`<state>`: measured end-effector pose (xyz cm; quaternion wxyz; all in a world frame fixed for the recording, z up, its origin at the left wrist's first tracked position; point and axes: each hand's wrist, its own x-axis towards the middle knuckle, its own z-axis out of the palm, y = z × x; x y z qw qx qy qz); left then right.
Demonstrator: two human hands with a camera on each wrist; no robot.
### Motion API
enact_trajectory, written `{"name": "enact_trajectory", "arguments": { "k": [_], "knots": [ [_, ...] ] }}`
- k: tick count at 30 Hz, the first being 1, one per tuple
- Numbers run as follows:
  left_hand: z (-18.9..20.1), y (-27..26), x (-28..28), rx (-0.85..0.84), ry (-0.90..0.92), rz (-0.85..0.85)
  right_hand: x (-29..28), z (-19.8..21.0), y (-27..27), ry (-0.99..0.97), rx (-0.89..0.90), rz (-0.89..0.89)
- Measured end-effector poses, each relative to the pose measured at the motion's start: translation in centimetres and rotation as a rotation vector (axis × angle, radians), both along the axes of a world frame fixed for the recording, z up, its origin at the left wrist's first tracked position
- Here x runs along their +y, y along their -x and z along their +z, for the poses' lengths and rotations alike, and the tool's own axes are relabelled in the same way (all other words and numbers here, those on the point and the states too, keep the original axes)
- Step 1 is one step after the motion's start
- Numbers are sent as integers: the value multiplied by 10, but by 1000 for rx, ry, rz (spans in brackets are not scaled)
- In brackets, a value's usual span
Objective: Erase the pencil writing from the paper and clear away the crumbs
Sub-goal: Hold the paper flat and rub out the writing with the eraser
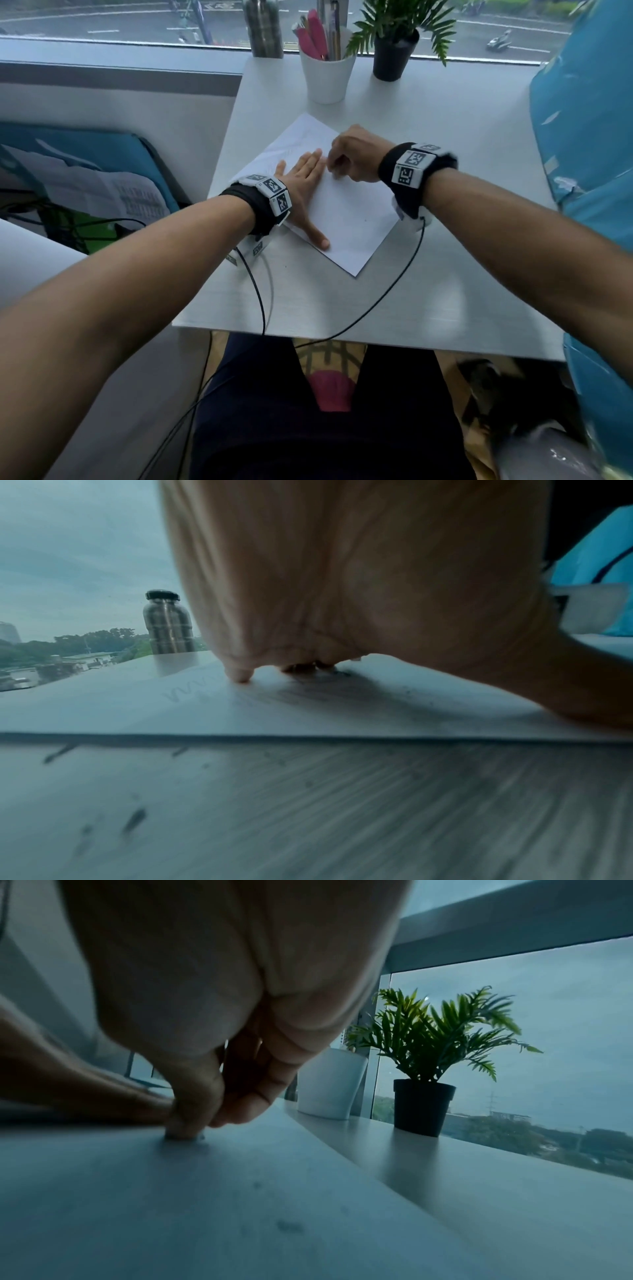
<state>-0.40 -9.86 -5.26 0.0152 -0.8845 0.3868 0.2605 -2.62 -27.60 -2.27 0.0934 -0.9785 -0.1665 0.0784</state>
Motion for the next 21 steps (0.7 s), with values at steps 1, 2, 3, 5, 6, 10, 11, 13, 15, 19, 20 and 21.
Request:
{"name": "enact_trajectory", "arguments": {
  "k": [1, 2, 3, 5, 6, 10, 11, 13, 15, 19, 20, 21],
  "knots": [
    [-1, -1, 1, 1, -2, 3, -6, -3, 7, -14, 14, -13],
    [-2, -2, 2, -2, -3, 1, -14, -6, 17, -30, 28, -32],
    [-2, -2, 3, -5, -3, -2, -22, -6, 27, -46, 36, -57],
    [-2, -2, 4, -14, -2, -10, -37, -6, 45, -107, -2, -172],
    [-3, -2, 4, -24, -1, -16, -42, -6, 51, -149, -36, -272],
    [4, -3, 2, -28, -61, -33, -42, -13, 60, -139, 10, -533],
    [8, -2, -1, -38, -88, -31, -40, -15, 61, -123, 24, -552],
    [15, 5, -7, -122, -102, -79, -37, -15, 60, -101, 31, -564],
    [16, 23, -12, -184, -16, -281, -37, -12, 59, -107, 29, -566],
    [-2, 65, -10, 31, 105, -691, -37, -10, 60, -131, 17, -576],
    [-5, 66, -9, 56, 106, -699, -37, -11, 61, -140, 5, -582],
    [-6, 63, -10, 53, 101, -684, -36, -11, 62, -146, -5, -588]
  ]
}}
